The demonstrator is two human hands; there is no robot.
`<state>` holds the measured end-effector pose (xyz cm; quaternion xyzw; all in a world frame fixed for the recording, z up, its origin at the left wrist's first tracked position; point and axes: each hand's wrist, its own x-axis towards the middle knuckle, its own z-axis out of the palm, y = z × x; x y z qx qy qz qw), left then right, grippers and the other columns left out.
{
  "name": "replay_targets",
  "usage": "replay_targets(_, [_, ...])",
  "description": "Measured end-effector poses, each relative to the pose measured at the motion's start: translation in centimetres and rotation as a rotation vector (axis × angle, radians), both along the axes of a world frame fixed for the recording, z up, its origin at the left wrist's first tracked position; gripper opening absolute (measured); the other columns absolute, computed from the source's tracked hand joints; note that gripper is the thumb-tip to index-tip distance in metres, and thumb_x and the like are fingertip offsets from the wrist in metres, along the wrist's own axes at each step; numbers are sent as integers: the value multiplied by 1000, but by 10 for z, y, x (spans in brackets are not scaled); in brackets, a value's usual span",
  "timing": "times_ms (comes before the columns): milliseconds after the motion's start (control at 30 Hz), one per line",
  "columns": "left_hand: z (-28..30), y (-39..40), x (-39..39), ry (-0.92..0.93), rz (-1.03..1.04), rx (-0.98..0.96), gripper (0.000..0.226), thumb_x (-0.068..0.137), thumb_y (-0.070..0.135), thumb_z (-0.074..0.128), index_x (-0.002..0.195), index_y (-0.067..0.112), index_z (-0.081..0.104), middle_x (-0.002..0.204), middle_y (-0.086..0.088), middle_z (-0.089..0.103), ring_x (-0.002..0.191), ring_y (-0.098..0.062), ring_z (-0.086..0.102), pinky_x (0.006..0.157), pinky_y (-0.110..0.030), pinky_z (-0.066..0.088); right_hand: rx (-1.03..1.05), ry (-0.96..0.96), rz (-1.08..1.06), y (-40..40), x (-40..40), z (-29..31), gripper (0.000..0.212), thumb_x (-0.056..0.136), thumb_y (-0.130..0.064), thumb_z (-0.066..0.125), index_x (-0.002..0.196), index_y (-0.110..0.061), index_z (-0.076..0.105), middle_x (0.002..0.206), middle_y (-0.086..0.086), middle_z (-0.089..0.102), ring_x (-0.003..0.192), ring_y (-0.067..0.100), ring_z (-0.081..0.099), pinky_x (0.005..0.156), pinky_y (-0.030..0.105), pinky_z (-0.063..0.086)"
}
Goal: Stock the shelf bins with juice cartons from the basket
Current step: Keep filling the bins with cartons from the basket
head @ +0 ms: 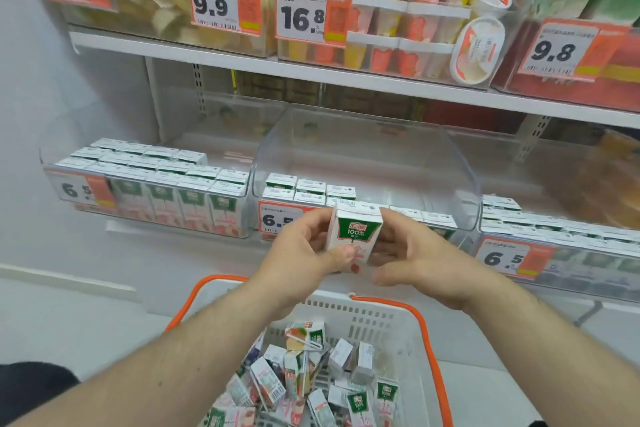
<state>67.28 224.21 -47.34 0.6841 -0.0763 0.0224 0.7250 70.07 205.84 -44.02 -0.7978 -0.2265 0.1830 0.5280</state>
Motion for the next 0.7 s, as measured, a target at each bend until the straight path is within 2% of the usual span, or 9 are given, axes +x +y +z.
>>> replay_targets(67, [6,18,1,31,0,-44,43,84,-12,64,110,21,62,94,8,75,90,-14,70,72,-28,57,-32,-92,-65,7,0,-1,85,61,-5,71,139,-27,45,122,2,63,114,14,61,100,40,50])
replay_targets(167, [15,49,2,36,-25,-32,43,82,-12,65,113,17,62,99,3,74,93,-15,70,73,-29,57,63,-180,-145,28,-4,6,75,59,-11,70,127,-35,49,118,-4,60,109,15,61,88,32,54])
replay_targets(267, [18,80,5,23,-62,15,41,83,-12,65,113,16,62,108,-2,72,98,-18,69,76,-30,55,82,-281,-170,59,-7,19,66,62,-17,72,122,-38,52,116,-9,60,93,15,60,74,30,53])
replay_targets(300, [18,89,6,17,-63,30,41,83,-12,65,114,15,61,110,-3,71,100,-19,68,78,-31,55,61,-309,-173,71,-6,23,67,65,-19,75,125,-37,52,116,-11,59,85,11,59,71,31,53])
replay_targets(367, [15,105,8,19,-54,17,42,83,-13,65,115,14,61,111,-5,71,101,-21,67,80,-36,55,13,-341,-161,94,-3,30,69,73,-15,82,133,-32,51,113,-14,57,72,1,54,65,25,50])
replay_targets(467, [10,122,7,22,-50,-70,41,80,-6,67,115,15,61,106,-5,72,94,-24,69,82,-45,57,-187,-458,-107,126,7,36,52,78,-24,80,126,-32,59,109,-17,61,70,-5,54,70,17,43])
replay_targets(533, [11,131,8,6,-28,-100,40,81,-9,66,113,13,61,101,-3,73,91,-21,69,77,-40,58,-277,-513,-108,145,16,39,38,81,-27,76,118,-28,68,104,-14,66,75,-4,56,74,19,42])
replay_targets(633, [17,147,16,39,186,-223,34,82,-2,72,110,12,61,107,-6,68,91,-22,68,73,-38,58,-244,-574,-183,172,30,55,26,85,-24,72,111,-25,70,96,-13,69,77,-1,59,72,18,43])
replay_targets(700, [20,158,23,189,384,-342,20,86,10,71,101,13,58,104,-9,62,92,-23,63,76,-42,58,-186,-637,-261,193,40,72,17,88,-24,69,105,-26,66,89,-16,65,71,-2,55,63,14,39])
